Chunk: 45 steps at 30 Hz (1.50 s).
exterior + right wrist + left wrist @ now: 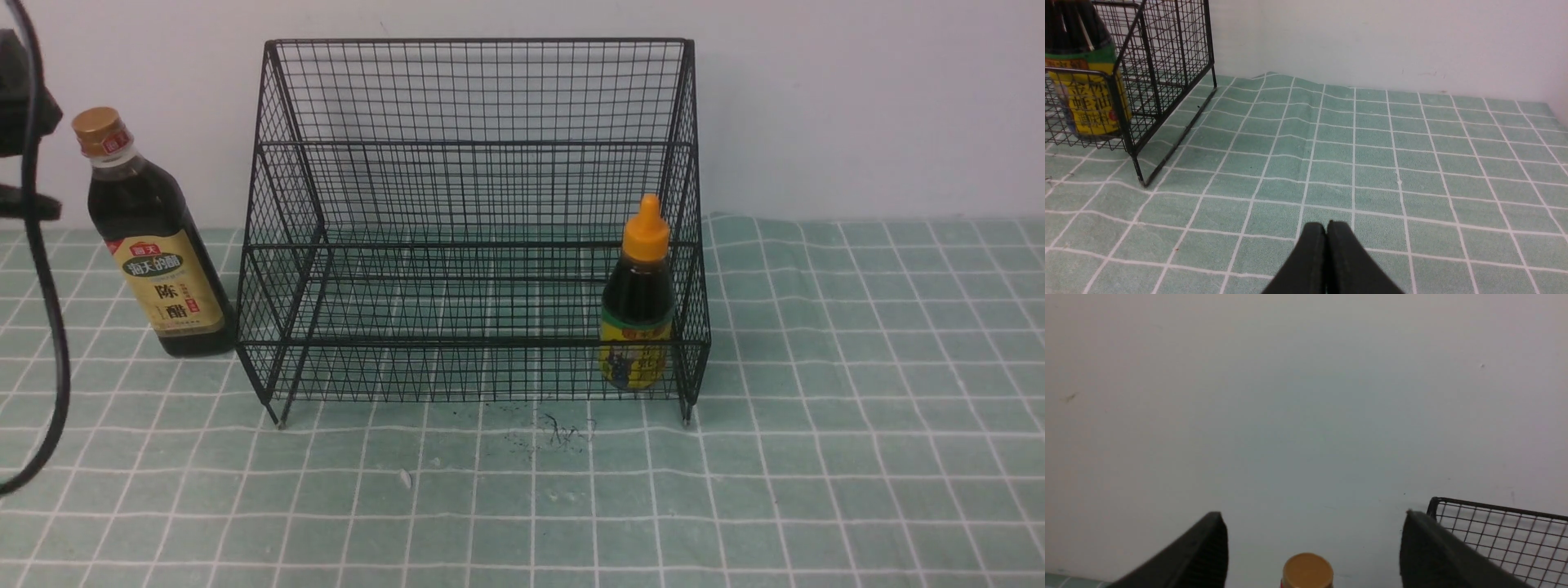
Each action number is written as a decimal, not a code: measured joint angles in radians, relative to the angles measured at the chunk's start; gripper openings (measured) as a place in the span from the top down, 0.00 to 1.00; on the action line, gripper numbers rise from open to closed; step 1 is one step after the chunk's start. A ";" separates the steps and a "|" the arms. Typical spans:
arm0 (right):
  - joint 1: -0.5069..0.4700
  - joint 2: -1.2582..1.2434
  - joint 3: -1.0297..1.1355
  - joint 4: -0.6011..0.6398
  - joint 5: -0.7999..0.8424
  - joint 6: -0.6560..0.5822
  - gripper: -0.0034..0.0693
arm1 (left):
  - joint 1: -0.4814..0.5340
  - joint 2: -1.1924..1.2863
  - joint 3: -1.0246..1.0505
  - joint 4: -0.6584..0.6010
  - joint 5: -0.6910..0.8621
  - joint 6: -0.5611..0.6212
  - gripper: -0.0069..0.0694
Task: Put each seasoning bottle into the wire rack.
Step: Use the left arm to grab the condiment bottle closest to it, then use the left arm to put the condiment bottle back on the shelf
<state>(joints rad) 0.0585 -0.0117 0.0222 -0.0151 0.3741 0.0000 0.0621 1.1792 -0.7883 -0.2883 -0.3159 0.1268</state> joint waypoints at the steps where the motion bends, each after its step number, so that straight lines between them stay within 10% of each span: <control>1: 0.000 0.000 0.000 0.000 0.000 0.000 0.97 | 0.000 0.027 -0.019 0.000 0.000 0.001 0.23; 24: 0.000 0.000 0.000 0.000 0.000 0.000 0.97 | 0.001 0.511 -0.227 -0.002 -0.090 0.053 0.25; 30: 0.000 0.000 0.000 0.000 0.000 0.000 0.97 | 0.007 0.532 -0.241 -0.003 -0.101 0.055 0.52; 45: 0.000 0.000 0.000 0.000 0.000 0.000 0.97 | 0.008 0.233 -0.511 -0.004 0.340 0.081 0.52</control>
<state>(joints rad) 0.0585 -0.0117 0.0222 -0.0151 0.3742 0.0000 0.0702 1.4123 -1.2997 -0.2926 0.0245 0.2079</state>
